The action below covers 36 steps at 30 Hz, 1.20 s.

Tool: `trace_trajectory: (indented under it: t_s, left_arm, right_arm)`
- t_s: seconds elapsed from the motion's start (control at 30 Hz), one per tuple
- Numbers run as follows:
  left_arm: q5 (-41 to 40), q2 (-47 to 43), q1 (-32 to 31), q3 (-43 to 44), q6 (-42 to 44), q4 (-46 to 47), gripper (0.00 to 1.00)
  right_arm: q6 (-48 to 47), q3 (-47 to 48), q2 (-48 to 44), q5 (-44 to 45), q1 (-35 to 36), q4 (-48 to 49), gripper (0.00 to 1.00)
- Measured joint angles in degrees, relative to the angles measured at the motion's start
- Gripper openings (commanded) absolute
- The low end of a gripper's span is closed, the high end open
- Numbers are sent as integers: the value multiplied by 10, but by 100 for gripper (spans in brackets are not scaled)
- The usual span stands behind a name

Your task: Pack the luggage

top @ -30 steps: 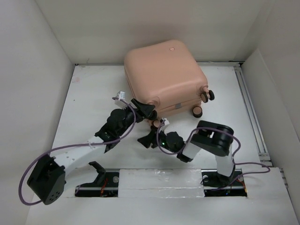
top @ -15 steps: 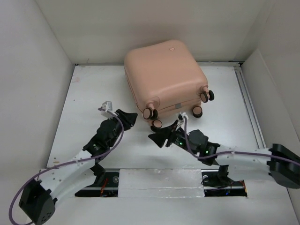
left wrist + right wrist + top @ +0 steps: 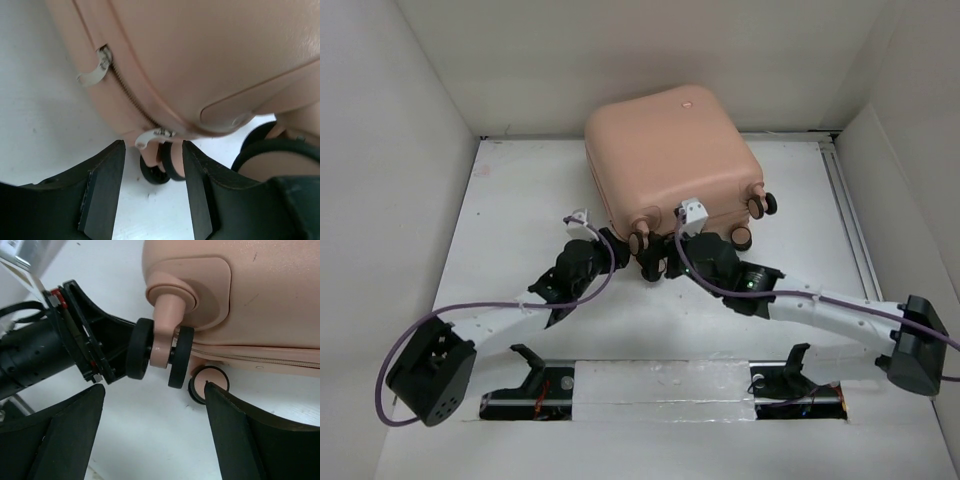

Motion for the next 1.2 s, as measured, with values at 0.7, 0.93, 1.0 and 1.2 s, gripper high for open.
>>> trace_trajectory:
  t_s: [0.7, 0.93, 1.0, 1.2]
  left_arm:
    - [22, 82, -3, 28, 44, 63, 16]
    - [21, 96, -6, 30, 46, 76, 0]
    - [19, 96, -6, 30, 47, 76, 0]
    - [0, 91, -10, 32, 48, 65, 0]
  right_arm:
    - [-50, 112, 170, -35, -57, -38, 65]
    - [-48, 113, 172, -52, -65, -33, 18]
    - [-48, 113, 172, -53, -65, -33, 8]
    - [-48, 112, 171, -63, -69, -31, 0]
